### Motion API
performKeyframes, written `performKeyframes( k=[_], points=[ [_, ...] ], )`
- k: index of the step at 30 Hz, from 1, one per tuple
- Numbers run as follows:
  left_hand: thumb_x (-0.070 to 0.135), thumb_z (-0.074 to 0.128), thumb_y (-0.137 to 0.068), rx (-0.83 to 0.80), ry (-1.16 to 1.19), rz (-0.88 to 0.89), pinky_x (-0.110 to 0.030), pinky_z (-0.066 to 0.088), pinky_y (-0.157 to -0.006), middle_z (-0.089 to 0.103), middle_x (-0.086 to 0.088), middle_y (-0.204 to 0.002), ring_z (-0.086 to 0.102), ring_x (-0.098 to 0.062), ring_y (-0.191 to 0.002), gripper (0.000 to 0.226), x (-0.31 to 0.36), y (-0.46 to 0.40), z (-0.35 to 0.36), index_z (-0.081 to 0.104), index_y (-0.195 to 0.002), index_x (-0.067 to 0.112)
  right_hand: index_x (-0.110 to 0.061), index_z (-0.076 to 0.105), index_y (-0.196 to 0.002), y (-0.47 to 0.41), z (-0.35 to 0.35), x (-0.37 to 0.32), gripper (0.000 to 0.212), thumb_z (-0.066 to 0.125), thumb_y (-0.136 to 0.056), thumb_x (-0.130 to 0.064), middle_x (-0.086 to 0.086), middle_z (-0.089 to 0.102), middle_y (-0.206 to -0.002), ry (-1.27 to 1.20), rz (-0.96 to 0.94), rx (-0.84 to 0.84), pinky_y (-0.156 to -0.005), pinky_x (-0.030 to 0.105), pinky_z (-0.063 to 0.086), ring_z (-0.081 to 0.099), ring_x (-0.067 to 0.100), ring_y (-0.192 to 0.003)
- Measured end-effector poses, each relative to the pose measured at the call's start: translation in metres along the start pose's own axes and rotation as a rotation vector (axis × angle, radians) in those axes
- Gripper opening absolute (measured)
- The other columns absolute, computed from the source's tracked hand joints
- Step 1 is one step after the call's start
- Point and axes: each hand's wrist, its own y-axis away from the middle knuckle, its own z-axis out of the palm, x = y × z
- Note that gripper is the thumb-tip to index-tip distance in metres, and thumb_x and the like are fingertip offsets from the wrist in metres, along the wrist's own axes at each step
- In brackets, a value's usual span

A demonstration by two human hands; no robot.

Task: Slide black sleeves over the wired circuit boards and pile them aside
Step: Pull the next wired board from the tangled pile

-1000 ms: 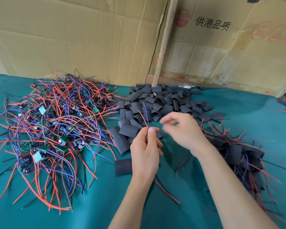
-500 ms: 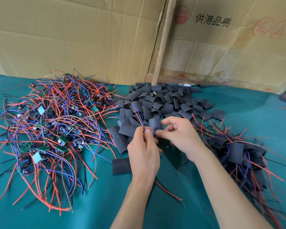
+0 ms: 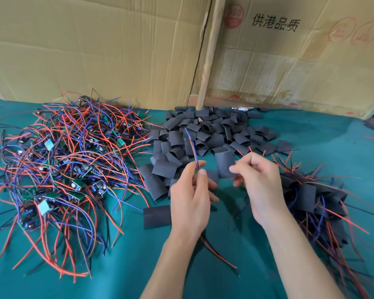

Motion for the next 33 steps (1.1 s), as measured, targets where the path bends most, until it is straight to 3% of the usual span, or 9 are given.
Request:
performKeyframes(
  k=[3, 6, 10, 12, 15, 18, 20, 26, 33],
  points=[
    [0.027, 0.042, -0.105, -0.08, -0.068, 0.068, -0.026, 0.051, -0.055, 0.071, 0.006, -0.074, 0.068, -0.019, -0.052, 0.022, -0.002, 0.002, 0.0, 0.061, -0.101, 0.036, -0.017, 0.055, -0.056, 0.008, 0.005, -0.005, 0.018, 0.067, -0.068, -0.01, -0.005, 0.064, -0.062, 0.062, -0.045, -0.17, -0.057, 0.021, 0.047, 0.055, 0.013, -0.059],
    [0.029, 0.04, -0.101, -0.089, -0.108, 0.099, -0.03, 0.055, -0.056, 0.069, 0.011, -0.071, 0.066, -0.016, -0.051, 0.021, -0.004, 0.003, -0.002, 0.06, -0.099, 0.033, -0.008, 0.058, -0.065, 0.012, 0.006, -0.008, 0.016, 0.072, -0.073, -0.012, 0.006, 0.071, -0.07, 0.021, -0.012, -0.295, -0.063, 0.026, 0.053, 0.062, 0.018, -0.063],
    [0.022, 0.038, -0.095, -0.127, -0.145, 0.114, -0.034, 0.058, -0.059, 0.068, 0.013, -0.075, 0.064, -0.015, -0.052, 0.028, -0.006, 0.003, -0.003, 0.061, -0.108, 0.029, -0.01, 0.068, -0.073, 0.015, 0.0, -0.011, 0.019, 0.082, -0.075, -0.023, 0.01, 0.075, -0.074, 0.093, -0.005, -0.338, -0.069, 0.03, 0.058, 0.07, 0.022, -0.066],
    [0.022, 0.039, -0.1, -0.133, -0.151, 0.124, -0.034, 0.057, -0.059, 0.066, 0.009, -0.072, 0.064, -0.017, -0.054, 0.024, -0.006, 0.003, -0.002, 0.06, -0.105, 0.032, -0.015, 0.067, -0.073, 0.014, -0.001, -0.013, 0.019, 0.085, -0.071, -0.02, 0.007, 0.075, -0.072, 0.065, -0.018, -0.281, -0.065, 0.026, 0.056, 0.068, 0.019, -0.064],
    [0.023, 0.04, -0.106, -0.134, -0.156, 0.141, -0.033, 0.056, -0.056, 0.064, 0.002, -0.069, 0.064, -0.017, -0.054, 0.024, -0.008, 0.004, -0.001, 0.06, -0.109, 0.036, -0.019, 0.067, -0.089, 0.006, -0.012, -0.018, 0.029, 0.086, -0.068, -0.014, 0.005, 0.075, -0.079, -0.152, -0.005, -0.012, -0.063, 0.026, 0.054, 0.067, 0.019, -0.069],
    [0.024, 0.041, -0.106, -0.184, -0.206, 0.174, -0.034, 0.056, -0.057, 0.063, 0.003, -0.069, 0.062, -0.015, -0.053, 0.025, -0.01, 0.005, 0.001, 0.061, -0.108, 0.039, -0.014, 0.071, -0.104, -0.001, -0.032, -0.025, 0.026, 0.082, -0.082, -0.005, 0.0, 0.073, -0.084, -0.411, -0.002, 0.215, -0.065, 0.024, 0.055, 0.065, 0.015, -0.072],
    [0.028, 0.041, -0.104, -0.229, -0.242, 0.2, -0.034, 0.055, -0.059, 0.064, 0.003, -0.07, 0.061, -0.015, -0.053, 0.023, -0.011, 0.005, 0.002, 0.06, -0.107, 0.041, -0.012, 0.072, -0.1, -0.003, -0.04, -0.027, 0.014, 0.075, -0.09, -0.004, -0.001, 0.072, -0.082, -0.486, -0.006, 0.275, -0.069, 0.023, 0.055, 0.063, 0.012, -0.069],
    [0.032, 0.04, -0.099, -0.283, -0.329, 0.231, -0.04, 0.053, -0.062, 0.062, 0.008, -0.069, 0.06, -0.02, -0.058, 0.022, -0.012, 0.005, 0.003, 0.059, -0.107, 0.04, -0.011, 0.063, -0.098, -0.004, -0.036, -0.026, 0.016, 0.075, -0.09, -0.004, 0.004, 0.067, -0.078, -0.503, 0.035, 0.346, -0.07, 0.026, 0.057, 0.062, 0.016, -0.063],
    [0.032, 0.039, -0.099, -0.287, -0.383, 0.253, -0.039, 0.054, -0.065, 0.059, 0.009, -0.067, 0.061, -0.019, -0.063, 0.022, -0.011, 0.005, 0.001, 0.058, -0.106, 0.038, -0.01, 0.065, -0.096, -0.002, -0.032, -0.024, 0.014, 0.076, -0.089, -0.006, -0.001, 0.068, -0.071, -0.407, 0.019, 0.259, -0.064, 0.024, 0.055, 0.062, 0.015, -0.063]
  ],
)
